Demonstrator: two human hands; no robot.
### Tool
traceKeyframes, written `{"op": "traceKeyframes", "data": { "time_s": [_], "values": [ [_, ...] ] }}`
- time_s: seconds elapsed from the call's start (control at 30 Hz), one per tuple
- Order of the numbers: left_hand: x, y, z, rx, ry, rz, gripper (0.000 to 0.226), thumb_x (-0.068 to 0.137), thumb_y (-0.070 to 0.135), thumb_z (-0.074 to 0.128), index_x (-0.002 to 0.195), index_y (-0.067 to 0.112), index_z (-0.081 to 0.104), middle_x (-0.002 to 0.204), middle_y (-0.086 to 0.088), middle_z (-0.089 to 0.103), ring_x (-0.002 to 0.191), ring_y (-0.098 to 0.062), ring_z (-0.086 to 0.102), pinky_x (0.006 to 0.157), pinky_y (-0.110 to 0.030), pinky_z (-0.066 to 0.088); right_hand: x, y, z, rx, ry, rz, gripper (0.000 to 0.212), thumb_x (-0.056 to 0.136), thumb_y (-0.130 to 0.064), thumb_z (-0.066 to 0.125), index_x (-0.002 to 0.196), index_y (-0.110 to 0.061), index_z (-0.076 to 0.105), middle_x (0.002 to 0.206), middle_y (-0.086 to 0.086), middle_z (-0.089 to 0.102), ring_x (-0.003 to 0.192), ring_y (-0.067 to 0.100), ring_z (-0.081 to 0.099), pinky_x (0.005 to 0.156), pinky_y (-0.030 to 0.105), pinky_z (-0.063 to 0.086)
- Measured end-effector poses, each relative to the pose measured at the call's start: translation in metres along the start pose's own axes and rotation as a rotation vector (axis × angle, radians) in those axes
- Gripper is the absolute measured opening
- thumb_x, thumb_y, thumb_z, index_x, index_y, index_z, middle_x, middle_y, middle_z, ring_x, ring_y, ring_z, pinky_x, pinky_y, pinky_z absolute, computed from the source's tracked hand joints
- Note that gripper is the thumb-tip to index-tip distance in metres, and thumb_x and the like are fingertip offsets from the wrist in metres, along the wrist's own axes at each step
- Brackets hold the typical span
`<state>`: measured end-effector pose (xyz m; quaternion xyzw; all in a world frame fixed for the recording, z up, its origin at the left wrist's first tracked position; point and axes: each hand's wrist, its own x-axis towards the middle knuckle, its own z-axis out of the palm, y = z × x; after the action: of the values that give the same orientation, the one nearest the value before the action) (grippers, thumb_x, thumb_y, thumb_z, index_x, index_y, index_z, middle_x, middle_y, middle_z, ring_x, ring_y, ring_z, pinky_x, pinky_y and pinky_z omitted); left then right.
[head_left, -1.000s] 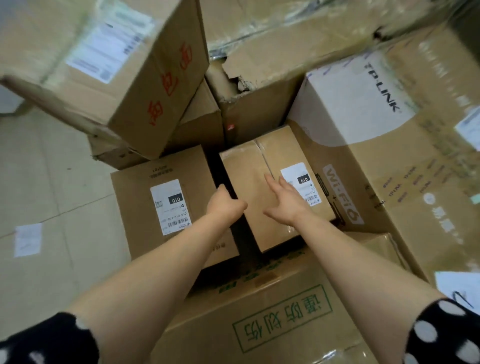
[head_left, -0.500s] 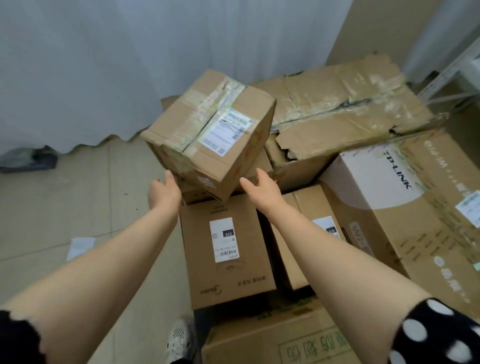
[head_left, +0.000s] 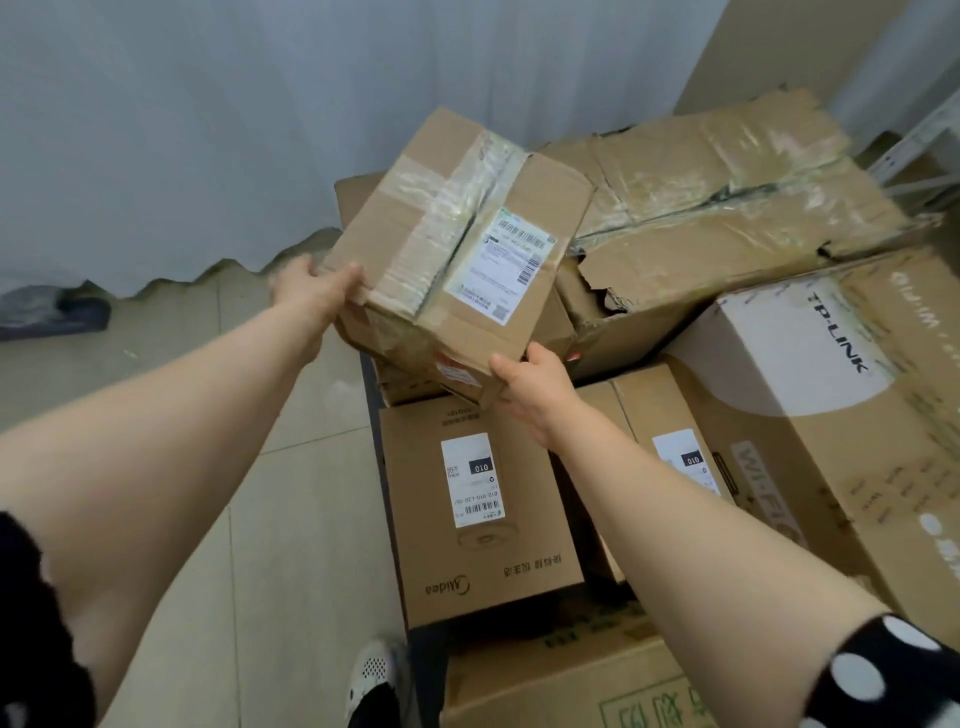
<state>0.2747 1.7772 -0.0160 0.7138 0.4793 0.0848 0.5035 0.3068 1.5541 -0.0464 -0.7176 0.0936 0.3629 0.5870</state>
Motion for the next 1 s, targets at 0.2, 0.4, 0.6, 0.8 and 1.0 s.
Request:
{"op": "traceKeyframes", "data": {
  "time_s": [0.2,0.4,0.6,0.8,1.0],
  "values": [
    [-0.081,-0.016,0.007,0.045,-0.171,-0.107,0.046,0.07,0.033,0.083,0.099,0.007,0.06,0.103,-0.011,0.064,0.097,-0.026,0.062,0.087,-0.035,0.053,-0.04,0.022,-0.056,0.136,0.181,0.0,0.038,0.092,-0.023,0.057,0.129,-0.016,0.049,0.122,0.001,0.062,0.112,0.022,0.059,0.1,0.046,0.047],
    [-0.177,-0.031,0.043,0.052,-0.34,-0.119,0.051,0.066,0.028,0.086,0.105,0.011,0.057,0.096,0.0,0.064,0.089,-0.019,0.063,0.08,-0.039,0.056,-0.081,0.036,-0.144,-0.057,0.261,-0.114,0.044,0.094,-0.016,0.058,0.136,-0.012,0.043,0.122,0.002,0.056,0.108,0.015,0.054,0.087,0.025,0.044],
    [-0.25,-0.054,0.081,-0.019,-0.416,-0.122,0.074,0.065,0.03,0.085,0.129,0.017,0.05,0.11,-0.001,0.065,0.098,-0.02,0.066,0.085,-0.046,0.056,-0.11,0.045,-0.216,-0.036,0.267,-0.1,0.036,0.089,-0.002,0.058,0.12,-0.017,0.05,0.114,0.0,0.059,0.104,0.015,0.058,0.088,0.029,0.049],
    [-0.287,-0.063,0.135,0.128,-0.521,-0.089,0.057,0.075,0.034,0.079,0.122,0.018,0.052,0.111,0.0,0.066,0.097,-0.019,0.066,0.083,-0.045,0.056,-0.125,0.089,-0.275,0.008,0.438,-0.009,0.036,0.084,0.004,0.058,0.114,-0.016,0.055,0.114,0.006,0.062,0.102,0.018,0.058,0.089,0.032,0.048],
    [-0.275,-0.078,0.197,0.285,-0.585,-0.059,0.055,0.079,0.032,0.075,0.126,0.013,0.052,0.119,-0.005,0.063,0.103,-0.025,0.063,0.09,-0.044,0.052,-0.099,0.129,-0.307,0.018,0.511,0.072,0.041,0.085,0.001,0.058,0.124,-0.013,0.051,0.118,0.008,0.061,0.109,0.024,0.057,0.095,0.04,0.048]
  ]
}}
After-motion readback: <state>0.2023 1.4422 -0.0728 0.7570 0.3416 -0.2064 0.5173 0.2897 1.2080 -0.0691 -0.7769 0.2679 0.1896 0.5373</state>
